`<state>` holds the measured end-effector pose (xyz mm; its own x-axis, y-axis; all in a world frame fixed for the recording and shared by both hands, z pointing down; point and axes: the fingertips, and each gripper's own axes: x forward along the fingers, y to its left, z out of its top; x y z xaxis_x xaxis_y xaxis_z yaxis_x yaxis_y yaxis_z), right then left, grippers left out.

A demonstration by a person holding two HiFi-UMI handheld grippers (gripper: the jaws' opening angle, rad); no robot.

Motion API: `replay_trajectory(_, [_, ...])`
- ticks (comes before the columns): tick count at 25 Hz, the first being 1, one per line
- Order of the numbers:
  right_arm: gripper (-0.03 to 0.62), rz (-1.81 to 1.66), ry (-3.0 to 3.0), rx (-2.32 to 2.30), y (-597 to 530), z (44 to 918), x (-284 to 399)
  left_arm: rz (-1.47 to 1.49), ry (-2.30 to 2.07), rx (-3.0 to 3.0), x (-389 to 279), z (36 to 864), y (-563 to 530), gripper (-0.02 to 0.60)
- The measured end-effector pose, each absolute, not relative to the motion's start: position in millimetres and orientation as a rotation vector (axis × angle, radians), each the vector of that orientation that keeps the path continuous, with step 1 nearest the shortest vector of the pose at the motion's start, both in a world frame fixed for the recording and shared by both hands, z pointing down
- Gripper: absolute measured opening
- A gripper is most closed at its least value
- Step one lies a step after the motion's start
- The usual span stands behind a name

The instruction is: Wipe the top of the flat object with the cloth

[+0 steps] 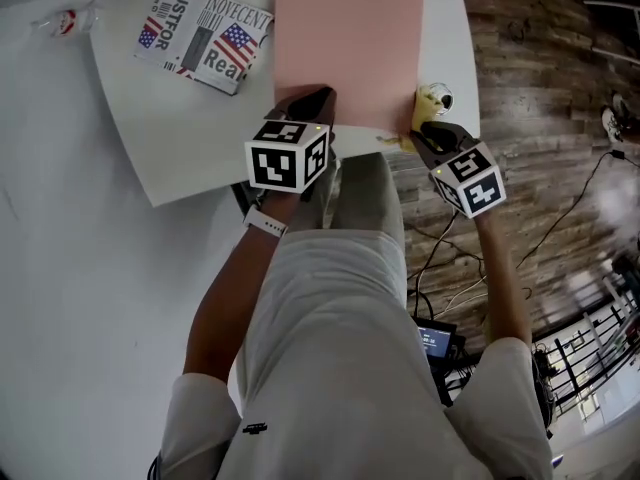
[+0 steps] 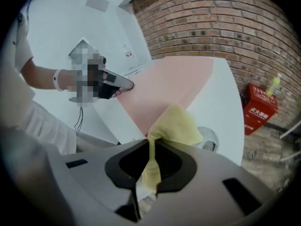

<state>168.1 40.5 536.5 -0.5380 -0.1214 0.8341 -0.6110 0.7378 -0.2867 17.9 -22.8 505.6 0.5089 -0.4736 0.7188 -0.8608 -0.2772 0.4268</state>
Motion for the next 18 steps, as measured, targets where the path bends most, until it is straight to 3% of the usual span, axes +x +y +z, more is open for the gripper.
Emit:
replay_trajectory(7, [0.048,0.94,-1.996,0.867,65,538,162,0.664,-1.064,2.058,20,496,-14,0.018])
replay_trajectory(18, [0.049,0.964,-1.926,0.947,88,541,137,0.757,-1.205,2.091,-66,495,-7,0.02])
